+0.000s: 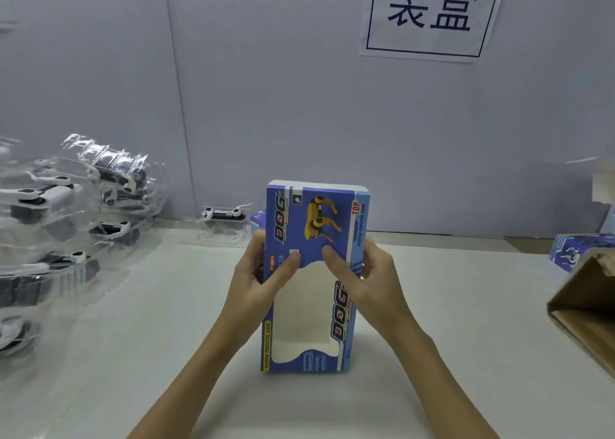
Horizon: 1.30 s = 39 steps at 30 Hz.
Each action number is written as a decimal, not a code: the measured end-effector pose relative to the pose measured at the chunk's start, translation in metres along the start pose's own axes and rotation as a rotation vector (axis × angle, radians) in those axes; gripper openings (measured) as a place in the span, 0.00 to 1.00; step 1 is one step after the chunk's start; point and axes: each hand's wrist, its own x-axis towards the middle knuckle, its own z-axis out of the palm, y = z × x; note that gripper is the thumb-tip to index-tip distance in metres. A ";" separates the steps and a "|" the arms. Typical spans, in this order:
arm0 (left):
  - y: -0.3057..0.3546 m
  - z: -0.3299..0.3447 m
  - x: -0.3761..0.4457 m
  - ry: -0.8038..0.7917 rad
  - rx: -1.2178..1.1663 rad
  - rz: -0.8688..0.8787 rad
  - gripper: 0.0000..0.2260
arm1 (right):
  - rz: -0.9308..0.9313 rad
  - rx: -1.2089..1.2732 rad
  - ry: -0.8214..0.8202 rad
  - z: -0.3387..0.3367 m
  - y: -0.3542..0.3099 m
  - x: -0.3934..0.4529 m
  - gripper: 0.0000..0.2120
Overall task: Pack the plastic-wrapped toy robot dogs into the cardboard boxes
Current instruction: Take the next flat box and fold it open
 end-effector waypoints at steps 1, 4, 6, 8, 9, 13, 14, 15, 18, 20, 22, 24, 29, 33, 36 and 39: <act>0.000 0.001 0.000 0.008 0.022 0.025 0.17 | -0.013 -0.013 0.006 0.000 0.000 0.000 0.25; -0.005 0.005 0.001 0.141 0.231 0.193 0.13 | -0.107 -0.108 0.101 0.004 0.004 -0.001 0.32; -0.008 0.002 0.002 0.193 0.393 0.286 0.15 | -0.159 -0.165 0.108 0.010 0.008 -0.006 0.38; -0.006 0.001 -0.001 0.117 0.344 0.276 0.22 | -0.149 -0.152 0.009 0.020 0.010 -0.010 0.45; -0.007 0.000 -0.003 0.069 0.277 0.254 0.24 | -0.118 -0.146 -0.029 0.025 0.011 -0.011 0.49; -0.008 -0.005 -0.001 0.114 0.331 0.296 0.23 | 0.067 0.023 0.024 0.024 0.006 -0.007 0.48; -0.008 -0.007 0.003 0.150 0.385 0.285 0.26 | 0.092 0.074 0.029 0.017 0.005 -0.004 0.45; -0.007 -0.008 0.007 0.174 0.420 0.260 0.30 | 0.103 0.126 0.012 0.008 0.005 -0.001 0.41; -0.005 -0.012 0.011 0.164 0.304 0.096 0.38 | 0.122 0.238 -0.066 -0.013 0.001 0.003 0.37; -0.005 -0.013 0.011 0.105 0.053 -0.056 0.37 | 0.141 0.252 -0.099 -0.019 0.004 0.004 0.36; -0.006 -0.016 0.011 -0.030 -0.033 -0.169 0.34 | 0.144 0.277 -0.123 -0.019 0.007 0.005 0.35; -0.004 -0.017 0.011 -0.109 -0.079 -0.198 0.31 | 0.101 0.298 -0.091 -0.017 0.009 0.006 0.31; -0.003 -0.015 0.008 -0.114 -0.090 -0.074 0.32 | -0.044 0.149 -0.008 -0.014 0.009 0.006 0.16; -0.006 -0.010 0.005 -0.101 -0.007 -0.029 0.32 | 0.009 0.128 -0.031 -0.004 0.001 0.000 0.21; -0.007 -0.008 0.002 -0.146 0.016 -0.054 0.25 | 0.016 0.051 0.082 -0.003 0.000 -0.001 0.17; -0.002 -0.006 0.004 -0.059 0.030 0.003 0.17 | 0.033 0.074 0.084 -0.009 0.002 0.001 0.13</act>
